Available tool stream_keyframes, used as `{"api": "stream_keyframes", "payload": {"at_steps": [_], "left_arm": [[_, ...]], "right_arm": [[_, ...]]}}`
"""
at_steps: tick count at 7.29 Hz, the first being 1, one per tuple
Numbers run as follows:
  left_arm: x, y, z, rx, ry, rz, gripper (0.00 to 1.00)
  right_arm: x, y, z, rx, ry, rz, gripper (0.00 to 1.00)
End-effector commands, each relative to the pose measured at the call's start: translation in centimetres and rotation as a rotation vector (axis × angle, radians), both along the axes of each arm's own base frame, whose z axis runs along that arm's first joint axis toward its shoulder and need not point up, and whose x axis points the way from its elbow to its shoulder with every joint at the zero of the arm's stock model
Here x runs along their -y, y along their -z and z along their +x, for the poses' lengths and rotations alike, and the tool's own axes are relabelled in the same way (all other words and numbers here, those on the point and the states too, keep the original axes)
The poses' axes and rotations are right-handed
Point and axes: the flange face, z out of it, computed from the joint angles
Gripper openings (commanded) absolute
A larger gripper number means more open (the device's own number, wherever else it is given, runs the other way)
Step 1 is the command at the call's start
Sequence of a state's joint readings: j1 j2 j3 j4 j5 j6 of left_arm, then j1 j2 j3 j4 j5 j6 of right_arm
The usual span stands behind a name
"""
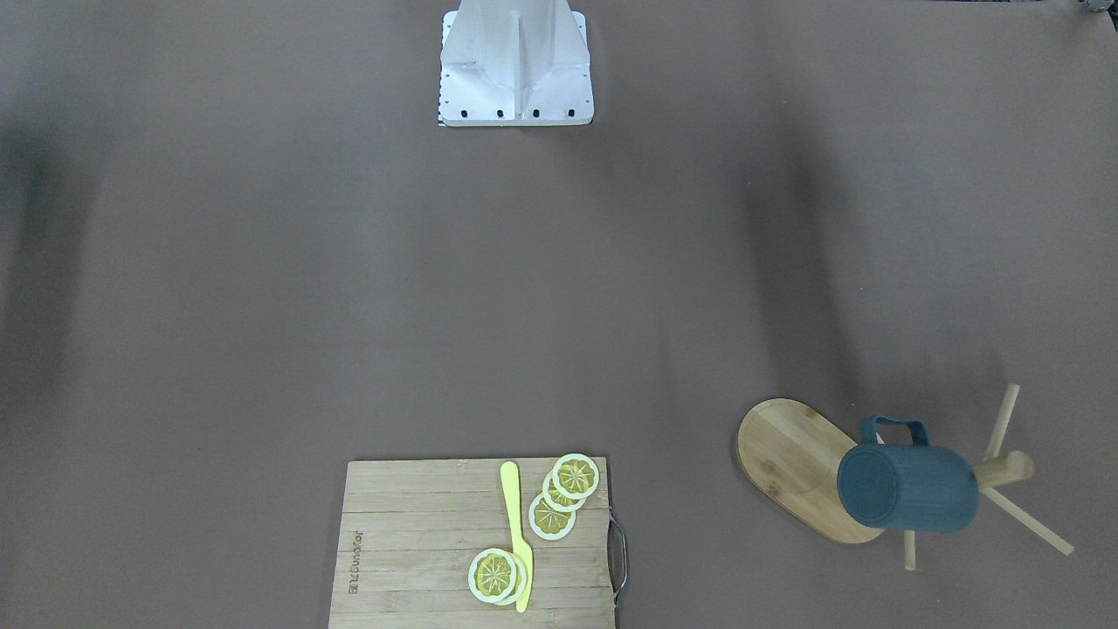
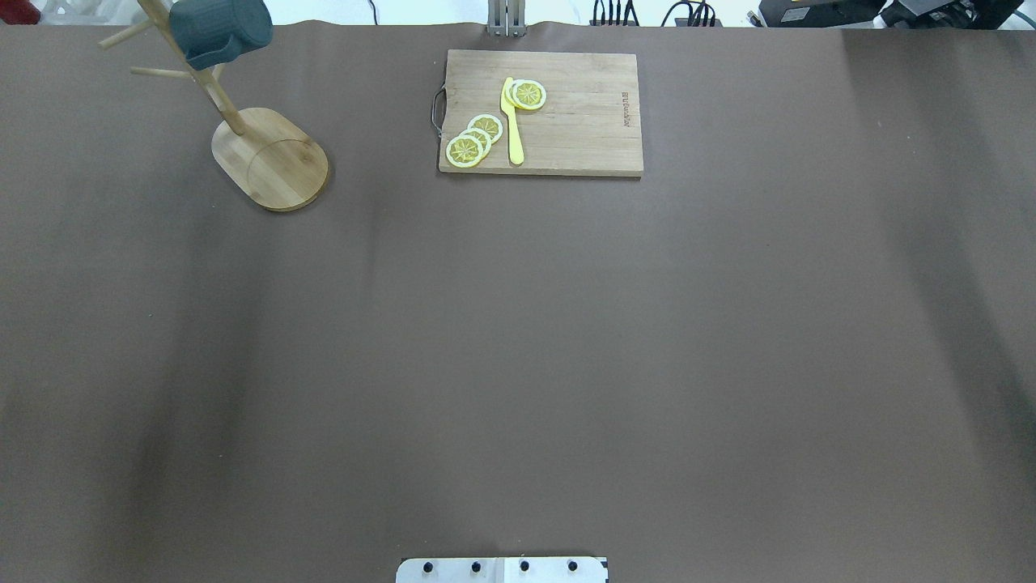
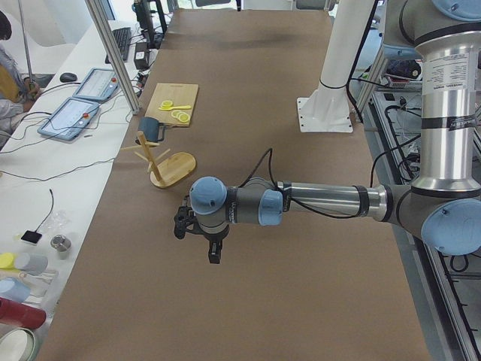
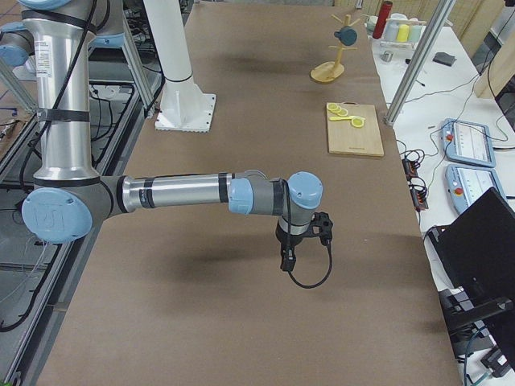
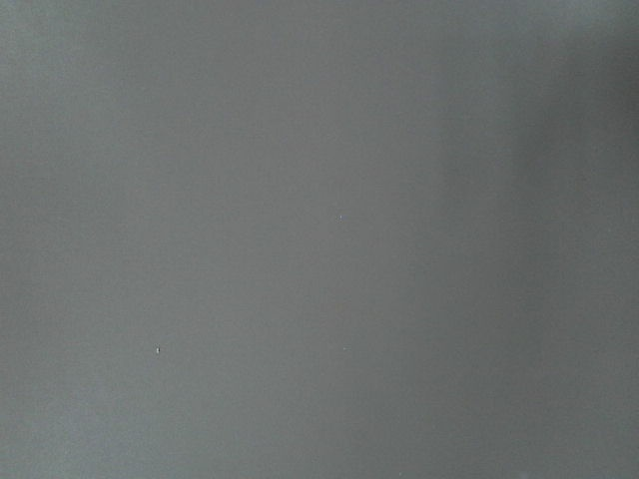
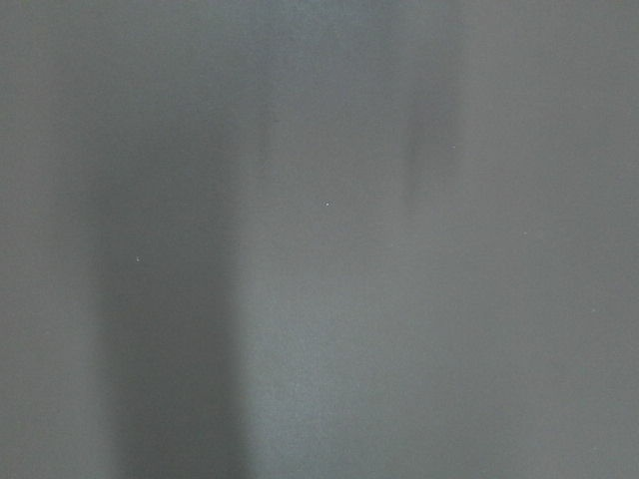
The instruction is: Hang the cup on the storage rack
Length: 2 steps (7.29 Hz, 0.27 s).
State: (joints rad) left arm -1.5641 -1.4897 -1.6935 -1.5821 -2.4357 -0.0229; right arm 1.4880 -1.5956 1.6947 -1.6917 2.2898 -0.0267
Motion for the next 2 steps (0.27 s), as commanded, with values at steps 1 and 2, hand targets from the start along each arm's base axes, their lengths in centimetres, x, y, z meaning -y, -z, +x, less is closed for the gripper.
{"api": "stream_keyframes", "payload": {"at_steps": [1,2], "left_arm": [[0.42,0.58,-0.3,-0.002,0.007,0.017,0.98],[0.43,0.83,-0.35,-0.005,0.008,0.022,0.98]], "right_arm": [[0.11,0.25,-0.15,-0.001,0.003,0.006,1.0],[0.1,-0.06,-0.05,-0.015,0.003,0.003,1.0]]}}
